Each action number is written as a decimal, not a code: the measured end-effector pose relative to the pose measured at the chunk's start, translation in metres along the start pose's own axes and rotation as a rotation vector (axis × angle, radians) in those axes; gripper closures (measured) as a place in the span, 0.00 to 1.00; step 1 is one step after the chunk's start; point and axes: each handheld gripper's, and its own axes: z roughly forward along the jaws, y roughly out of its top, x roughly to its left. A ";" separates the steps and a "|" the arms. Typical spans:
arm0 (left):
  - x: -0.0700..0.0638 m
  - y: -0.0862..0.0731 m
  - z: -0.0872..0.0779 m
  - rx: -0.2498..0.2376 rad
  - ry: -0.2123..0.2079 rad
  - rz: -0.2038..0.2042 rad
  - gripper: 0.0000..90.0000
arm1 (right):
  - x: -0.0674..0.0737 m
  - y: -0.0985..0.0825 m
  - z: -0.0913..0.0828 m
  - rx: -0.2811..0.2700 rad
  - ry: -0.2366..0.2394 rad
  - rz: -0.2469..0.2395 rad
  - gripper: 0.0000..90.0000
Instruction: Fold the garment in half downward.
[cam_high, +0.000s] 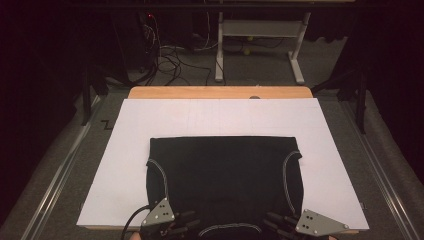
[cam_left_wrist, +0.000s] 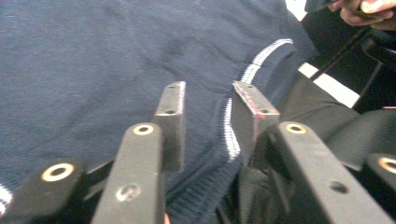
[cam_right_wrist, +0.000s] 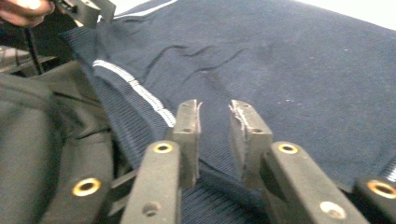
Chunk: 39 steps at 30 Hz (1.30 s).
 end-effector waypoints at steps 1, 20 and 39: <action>0.001 0.000 0.000 -0.002 0.012 0.001 0.63 | -0.001 0.000 0.001 -0.003 -0.003 0.009 0.76; 0.052 -0.003 -0.009 -0.070 0.158 -0.067 0.40 | -0.040 -0.006 0.007 -0.051 -0.161 0.125 0.43; 0.115 -0.008 -0.038 -0.189 0.279 -0.176 0.13 | -0.083 -0.004 0.007 -0.109 -0.300 0.191 0.20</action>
